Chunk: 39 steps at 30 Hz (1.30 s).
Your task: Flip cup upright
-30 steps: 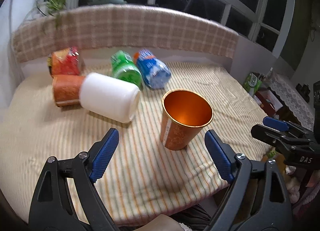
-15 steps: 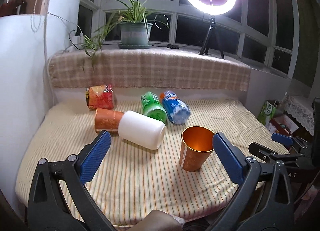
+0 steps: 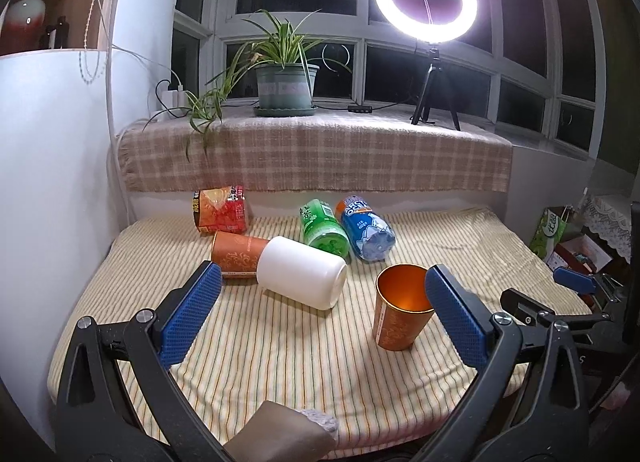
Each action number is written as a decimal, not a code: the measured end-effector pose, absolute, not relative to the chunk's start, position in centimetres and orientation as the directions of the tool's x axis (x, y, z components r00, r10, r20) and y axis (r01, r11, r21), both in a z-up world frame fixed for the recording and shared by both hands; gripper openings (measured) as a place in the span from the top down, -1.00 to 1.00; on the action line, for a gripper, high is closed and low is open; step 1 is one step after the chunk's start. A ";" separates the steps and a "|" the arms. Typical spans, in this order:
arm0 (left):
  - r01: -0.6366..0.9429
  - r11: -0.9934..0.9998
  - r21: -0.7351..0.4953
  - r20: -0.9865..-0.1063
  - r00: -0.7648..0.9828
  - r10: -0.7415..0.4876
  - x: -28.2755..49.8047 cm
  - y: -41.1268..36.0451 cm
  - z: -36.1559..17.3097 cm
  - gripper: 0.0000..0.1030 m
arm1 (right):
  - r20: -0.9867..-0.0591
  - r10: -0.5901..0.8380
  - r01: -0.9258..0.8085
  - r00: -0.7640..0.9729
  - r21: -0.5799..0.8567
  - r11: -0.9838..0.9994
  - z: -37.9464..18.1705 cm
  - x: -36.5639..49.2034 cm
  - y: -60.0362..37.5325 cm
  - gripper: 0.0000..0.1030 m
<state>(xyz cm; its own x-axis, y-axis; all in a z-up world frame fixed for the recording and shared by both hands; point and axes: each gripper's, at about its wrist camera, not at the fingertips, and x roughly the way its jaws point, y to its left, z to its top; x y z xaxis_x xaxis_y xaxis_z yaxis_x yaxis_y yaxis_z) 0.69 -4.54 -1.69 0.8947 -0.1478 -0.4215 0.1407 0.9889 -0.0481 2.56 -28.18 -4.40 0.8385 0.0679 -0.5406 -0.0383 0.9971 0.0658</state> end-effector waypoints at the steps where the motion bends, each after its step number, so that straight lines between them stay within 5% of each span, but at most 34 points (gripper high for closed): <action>1: 0.140 0.989 -0.048 -0.421 0.895 -0.147 0.7 -4.5 -1.7 -1.00 | -0.541 0.067 -0.037 0.838 0.066 0.997 -4.4 2.6 -28.2 -0.99; 39: 0.130 0.990 -0.052 -0.422 0.896 -0.140 0.6 -4.3 -1.7 -1.00 | -0.567 0.088 -0.047 0.819 0.086 0.995 -5.1 2.7 -28.1 -0.99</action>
<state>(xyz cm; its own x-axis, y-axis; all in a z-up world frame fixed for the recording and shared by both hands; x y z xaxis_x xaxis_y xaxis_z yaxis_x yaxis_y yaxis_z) 0.61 -4.33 -1.74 0.8959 -0.1401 -0.4215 0.1304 0.9901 -0.0519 2.71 -28.09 -5.13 0.8193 0.0878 -0.5666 -0.0472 0.9952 0.0860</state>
